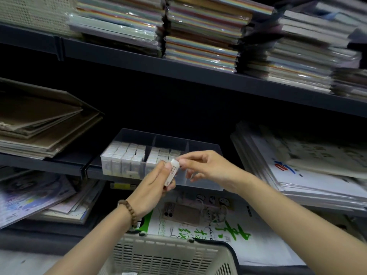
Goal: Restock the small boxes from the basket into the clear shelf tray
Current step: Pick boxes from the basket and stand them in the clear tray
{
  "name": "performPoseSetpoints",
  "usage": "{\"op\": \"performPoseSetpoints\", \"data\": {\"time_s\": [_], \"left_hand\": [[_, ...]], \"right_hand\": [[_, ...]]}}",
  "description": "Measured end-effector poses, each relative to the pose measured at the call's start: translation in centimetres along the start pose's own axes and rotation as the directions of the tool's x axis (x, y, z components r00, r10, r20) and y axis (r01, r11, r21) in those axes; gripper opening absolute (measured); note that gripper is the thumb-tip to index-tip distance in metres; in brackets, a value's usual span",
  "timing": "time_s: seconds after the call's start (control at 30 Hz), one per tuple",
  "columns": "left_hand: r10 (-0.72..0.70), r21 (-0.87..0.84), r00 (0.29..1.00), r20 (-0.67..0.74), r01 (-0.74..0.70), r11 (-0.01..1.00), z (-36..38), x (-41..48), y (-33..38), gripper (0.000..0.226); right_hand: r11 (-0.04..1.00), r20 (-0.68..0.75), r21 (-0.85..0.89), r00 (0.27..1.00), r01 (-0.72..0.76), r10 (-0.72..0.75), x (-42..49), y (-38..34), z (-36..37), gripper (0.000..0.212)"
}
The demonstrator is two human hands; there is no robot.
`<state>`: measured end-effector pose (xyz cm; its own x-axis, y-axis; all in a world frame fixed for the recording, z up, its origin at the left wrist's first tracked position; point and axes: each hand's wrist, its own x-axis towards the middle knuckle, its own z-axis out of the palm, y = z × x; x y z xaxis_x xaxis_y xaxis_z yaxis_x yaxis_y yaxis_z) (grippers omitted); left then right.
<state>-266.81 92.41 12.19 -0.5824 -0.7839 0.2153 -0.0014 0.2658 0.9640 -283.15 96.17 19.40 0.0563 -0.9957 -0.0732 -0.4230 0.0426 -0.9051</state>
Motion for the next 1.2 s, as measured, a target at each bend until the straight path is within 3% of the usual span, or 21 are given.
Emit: {"op": "performPoseSetpoints", "data": {"time_s": [0.13,0.23,0.33,0.47,0.73,0.93,1.03,1.2], "left_hand": [[0.026,0.034,0.999,-0.041,-0.025,0.999,1.0,0.1,0.3,0.050],[0.136,0.272,0.979,-0.154,-0.090,0.958,0.3,0.3,-0.4,0.050],[0.232,0.606,0.960,-0.159,-0.090,0.791,-1.8,0.7,-1.9,0.070],[0.192,0.783,0.976,-0.100,-0.042,0.621,-2.6,0.9,-3.3,0.079],[0.210,0.779,0.971,-0.118,-0.041,0.626,-2.7,1.1,-3.6,0.075],[0.225,0.778,0.965,-0.135,-0.038,0.627,-2.6,1.0,-3.7,0.073],[0.227,0.782,0.965,-0.135,-0.037,0.622,-2.6,1.0,-3.8,0.072],[0.220,0.798,0.971,-0.097,-0.056,0.599,-2.9,1.0,-4.0,0.067]], "right_hand": [[1.000,-0.003,-0.006,1.000,0.028,-0.028,-0.1,0.3,-0.5,0.024],[0.996,-0.178,0.080,0.984,0.043,-0.028,0.6,0.4,-3.1,0.027],[1.000,-0.334,0.004,0.943,-0.003,0.004,1.5,1.1,-6.0,0.028],[0.956,-0.242,-0.277,0.970,-0.102,0.033,3.0,2.6,-6.2,0.021],[0.906,-0.187,-0.386,0.976,-0.176,0.110,5.0,3.9,-3.2,0.014],[0.935,-0.184,-0.116,0.932,-0.335,0.311,5.2,3.8,-2.9,0.026],[0.893,-0.123,-0.168,0.908,-0.417,0.400,5.3,3.8,-3.1,0.035],[0.905,-0.082,-0.137,0.915,-0.404,0.396,5.1,4.0,-3.3,0.040]]}}
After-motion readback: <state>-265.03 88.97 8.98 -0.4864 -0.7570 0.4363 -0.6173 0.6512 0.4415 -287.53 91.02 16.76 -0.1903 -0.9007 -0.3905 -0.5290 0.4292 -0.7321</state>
